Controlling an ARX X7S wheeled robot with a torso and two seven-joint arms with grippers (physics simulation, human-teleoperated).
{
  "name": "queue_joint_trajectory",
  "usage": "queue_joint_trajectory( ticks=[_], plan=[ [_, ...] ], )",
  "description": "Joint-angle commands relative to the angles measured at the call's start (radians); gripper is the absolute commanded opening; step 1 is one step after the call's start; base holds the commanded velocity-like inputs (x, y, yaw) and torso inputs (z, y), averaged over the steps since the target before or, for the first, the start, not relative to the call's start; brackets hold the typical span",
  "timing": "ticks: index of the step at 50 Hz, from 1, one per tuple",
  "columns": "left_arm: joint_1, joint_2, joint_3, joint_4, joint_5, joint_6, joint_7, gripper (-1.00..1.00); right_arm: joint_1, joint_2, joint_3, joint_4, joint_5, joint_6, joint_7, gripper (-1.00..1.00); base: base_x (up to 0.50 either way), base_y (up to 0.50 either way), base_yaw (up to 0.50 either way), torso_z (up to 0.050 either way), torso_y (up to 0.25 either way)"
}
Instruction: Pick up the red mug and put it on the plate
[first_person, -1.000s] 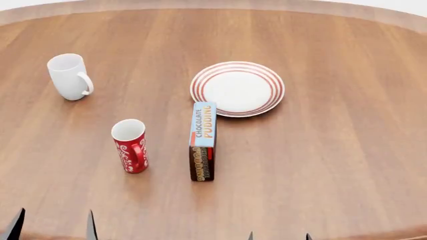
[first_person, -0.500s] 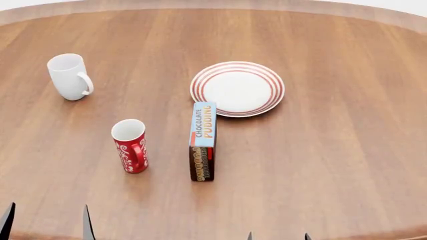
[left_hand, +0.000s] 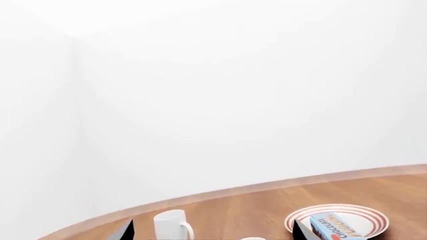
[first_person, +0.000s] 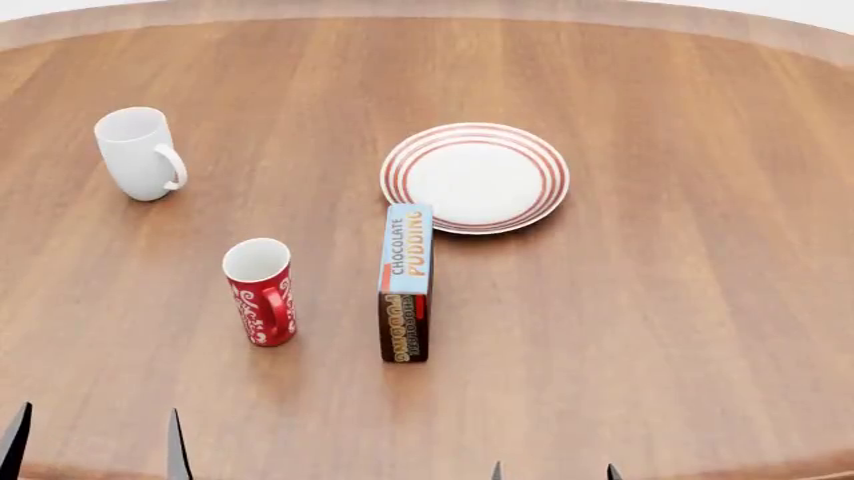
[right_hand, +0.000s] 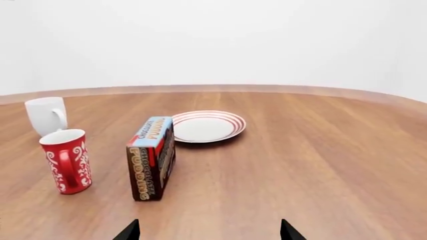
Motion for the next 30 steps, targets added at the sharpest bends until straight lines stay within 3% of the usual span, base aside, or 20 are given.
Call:
queue_joint_trajectory(
  ticks=[1, 30],
  plan=[
    [0.0, -0.007, 0.01, 0.006, -0.004, -0.014, -0.005, 1.0, -0.002, 0.009, -0.011, -0.004, 0.01, -0.007, 0.003, 1.0, 0.0, 0.0, 0.0, 0.0, 0.0],
    [0.0, -0.021, 0.032, 0.014, -0.022, -0.033, -0.018, 1.0, 0.004, 0.027, -0.035, 0.001, 0.023, -0.009, 0.018, 1.0, 0.0, 0.12, 0.0, 0.0, 0.0]
  ],
)
